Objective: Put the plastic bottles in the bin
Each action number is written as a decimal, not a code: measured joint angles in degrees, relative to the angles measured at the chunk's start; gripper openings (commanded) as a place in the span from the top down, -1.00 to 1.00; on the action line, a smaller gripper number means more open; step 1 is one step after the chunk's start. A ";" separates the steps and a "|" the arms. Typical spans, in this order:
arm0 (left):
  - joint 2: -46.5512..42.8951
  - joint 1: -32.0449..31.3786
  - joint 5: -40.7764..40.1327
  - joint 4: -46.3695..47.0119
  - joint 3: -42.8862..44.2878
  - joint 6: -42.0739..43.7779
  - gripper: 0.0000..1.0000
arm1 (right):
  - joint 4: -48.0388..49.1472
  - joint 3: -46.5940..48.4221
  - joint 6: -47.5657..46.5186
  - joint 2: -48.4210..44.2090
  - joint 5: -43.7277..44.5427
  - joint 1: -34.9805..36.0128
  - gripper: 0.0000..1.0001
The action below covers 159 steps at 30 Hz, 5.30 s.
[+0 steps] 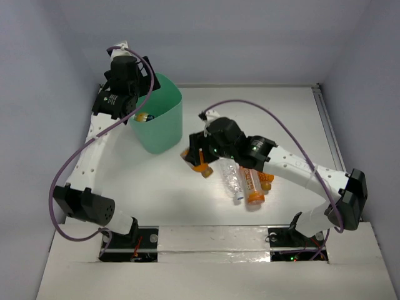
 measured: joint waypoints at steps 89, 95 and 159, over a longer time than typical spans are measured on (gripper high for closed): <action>7.58 -36.70 15.47 25.22 -40.06 -24.20 0.06 | 0.20 -34.69 4.55 -8.13 -0.83 -43.01 -0.42; -1.73 -33.00 13.31 16.41 -24.90 -17.46 0.06 | -0.20 -34.38 4.02 -8.41 -1.20 -43.01 -0.19; -2.80 -38.05 17.22 17.62 -28.37 -19.76 -0.74 | 9.03 -5.70 13.57 -26.71 7.48 -31.56 0.36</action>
